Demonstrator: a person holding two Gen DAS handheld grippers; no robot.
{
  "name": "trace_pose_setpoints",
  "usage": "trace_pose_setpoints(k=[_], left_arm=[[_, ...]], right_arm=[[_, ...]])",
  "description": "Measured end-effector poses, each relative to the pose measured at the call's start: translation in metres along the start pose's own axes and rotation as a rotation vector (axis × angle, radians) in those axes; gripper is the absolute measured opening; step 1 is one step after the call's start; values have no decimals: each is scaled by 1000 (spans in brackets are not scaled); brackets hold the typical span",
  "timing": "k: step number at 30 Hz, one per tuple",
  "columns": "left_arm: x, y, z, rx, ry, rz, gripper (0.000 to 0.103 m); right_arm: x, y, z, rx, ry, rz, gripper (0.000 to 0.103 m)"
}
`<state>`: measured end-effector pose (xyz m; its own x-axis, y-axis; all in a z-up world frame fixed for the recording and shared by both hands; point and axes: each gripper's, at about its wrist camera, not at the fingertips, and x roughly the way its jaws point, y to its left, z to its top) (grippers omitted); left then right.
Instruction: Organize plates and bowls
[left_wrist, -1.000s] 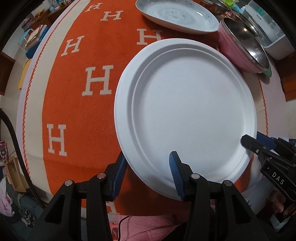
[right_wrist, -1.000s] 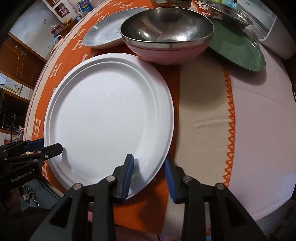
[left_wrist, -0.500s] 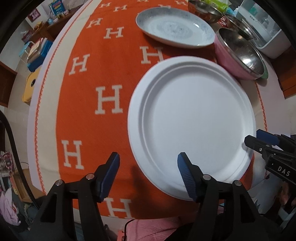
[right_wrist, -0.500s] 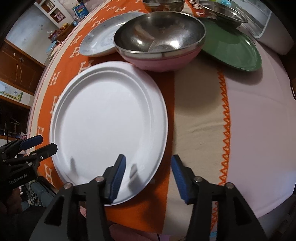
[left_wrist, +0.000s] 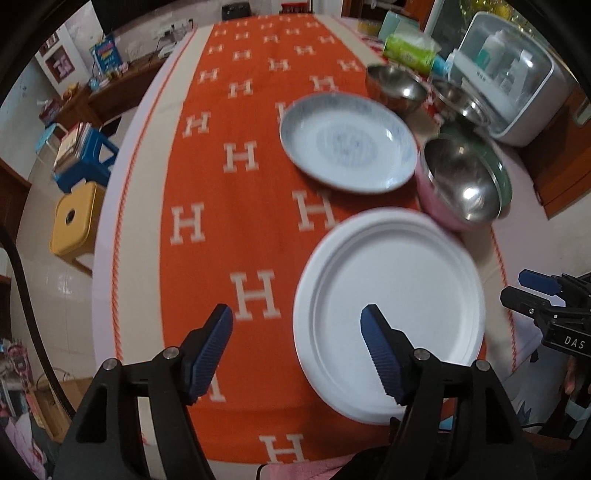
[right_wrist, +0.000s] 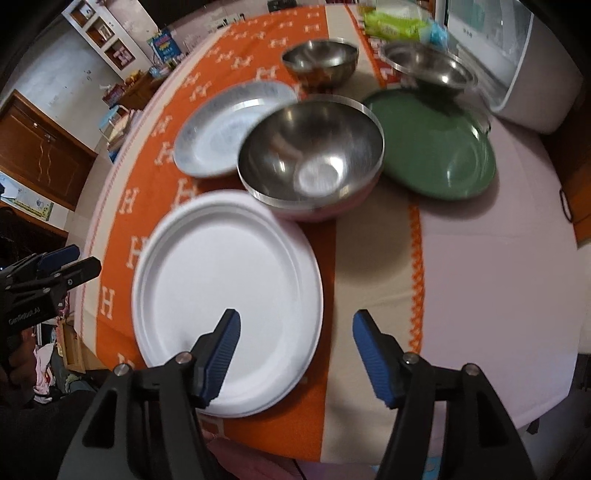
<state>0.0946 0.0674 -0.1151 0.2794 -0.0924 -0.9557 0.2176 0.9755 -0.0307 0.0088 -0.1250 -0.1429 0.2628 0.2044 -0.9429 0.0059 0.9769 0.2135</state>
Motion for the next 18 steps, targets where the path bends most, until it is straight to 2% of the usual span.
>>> trace_pose_setpoints(k=[3, 5, 18], left_arm=[[-11, 4, 12, 7, -37, 0, 78], [-17, 7, 20, 11, -58, 1, 78], [-28, 17, 78, 4, -144, 8, 81]], right_arm=[[-13, -1, 11, 10, -39, 8, 70], [-21, -2, 22, 22, -65, 24, 73], [-52, -1, 97, -18, -198, 51, 80]])
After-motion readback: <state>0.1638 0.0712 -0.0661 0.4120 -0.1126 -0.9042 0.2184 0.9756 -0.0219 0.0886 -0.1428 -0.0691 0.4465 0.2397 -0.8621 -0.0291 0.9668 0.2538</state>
